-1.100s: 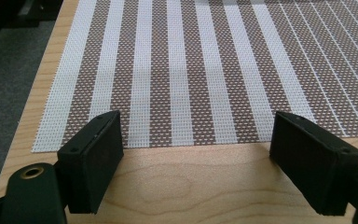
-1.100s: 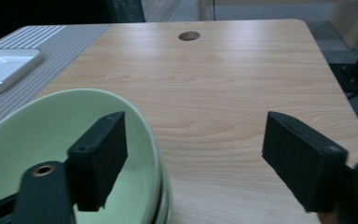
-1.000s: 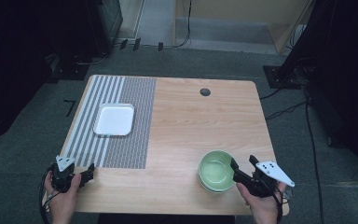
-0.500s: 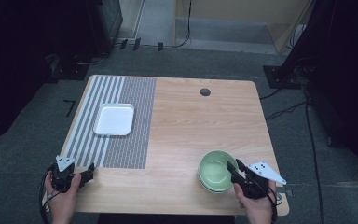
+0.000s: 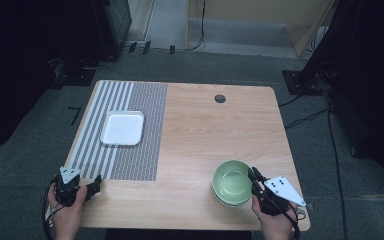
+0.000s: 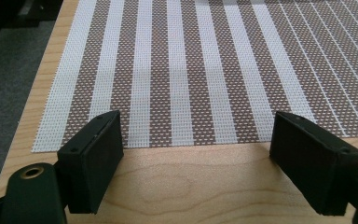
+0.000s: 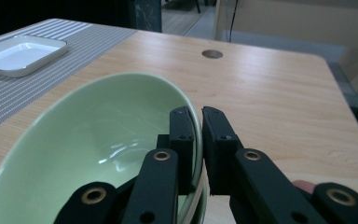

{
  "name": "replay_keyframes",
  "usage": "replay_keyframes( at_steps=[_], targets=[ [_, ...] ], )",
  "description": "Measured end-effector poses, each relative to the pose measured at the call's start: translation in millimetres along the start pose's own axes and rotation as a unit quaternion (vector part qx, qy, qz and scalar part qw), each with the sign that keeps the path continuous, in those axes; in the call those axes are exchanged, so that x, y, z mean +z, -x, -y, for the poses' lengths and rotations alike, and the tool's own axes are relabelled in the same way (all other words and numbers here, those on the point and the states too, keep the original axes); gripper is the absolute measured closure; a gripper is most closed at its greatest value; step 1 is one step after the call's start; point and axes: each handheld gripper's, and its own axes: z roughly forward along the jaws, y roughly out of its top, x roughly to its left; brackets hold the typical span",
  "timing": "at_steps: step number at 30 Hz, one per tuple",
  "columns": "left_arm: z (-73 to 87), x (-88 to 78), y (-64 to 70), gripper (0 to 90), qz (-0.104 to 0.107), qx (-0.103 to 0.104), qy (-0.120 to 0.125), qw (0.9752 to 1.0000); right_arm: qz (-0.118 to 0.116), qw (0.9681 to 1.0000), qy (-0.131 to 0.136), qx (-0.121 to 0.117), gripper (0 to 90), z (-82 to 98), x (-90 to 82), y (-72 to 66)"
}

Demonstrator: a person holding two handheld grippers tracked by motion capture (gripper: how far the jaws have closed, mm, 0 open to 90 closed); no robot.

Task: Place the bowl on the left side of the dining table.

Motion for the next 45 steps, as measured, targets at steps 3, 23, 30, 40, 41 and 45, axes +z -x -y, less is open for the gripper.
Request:
replay_keyframes(
  at_steps=[3, 23, 30, 40, 41, 45],
  targets=[
    [0.0, 0.0, 0.0, 16.8, 0.0, 0.0, 0.0, 1.0, -0.007, 0.9995, -0.019, 0.025, 82.6, -1.5, 1.0, 3.3],
    [1.2, -1.6, -1.4, 16.1, -0.019, -0.013, 0.001, 0.9997, 0.009, 0.9981, -0.059, 0.017, 83.4, 0.0, 7.2, -0.9],
    [-6.2, -14.0, -0.3, 16.1, -0.009, -0.043, 0.032, 0.9985, 0.002, 0.9997, -0.017, 0.019, 83.6, -12.0, -6.4, 2.7],
    [-42.5, -42.3, 29.0, 16.2, 0.025, -0.014, 0.085, 0.9959, -0.014, 0.9998, 0.006, 0.009, 83.6, -37.0, -7.0, 0.3],
    [-46.5, -43.7, 31.9, 16.3, 0.031, -0.011, 0.089, 0.9955, -0.016, 0.9998, 0.009, 0.01, 83.6, -40.6, -6.1, -0.8],
    [-61.1, -45.2, 40.7, 17.1, 0.054, -0.011, 0.101, 0.9933, -0.023, 0.9996, 0.015, 0.004, 83.7, -51.2, -1.4, -5.2]
  ],
)
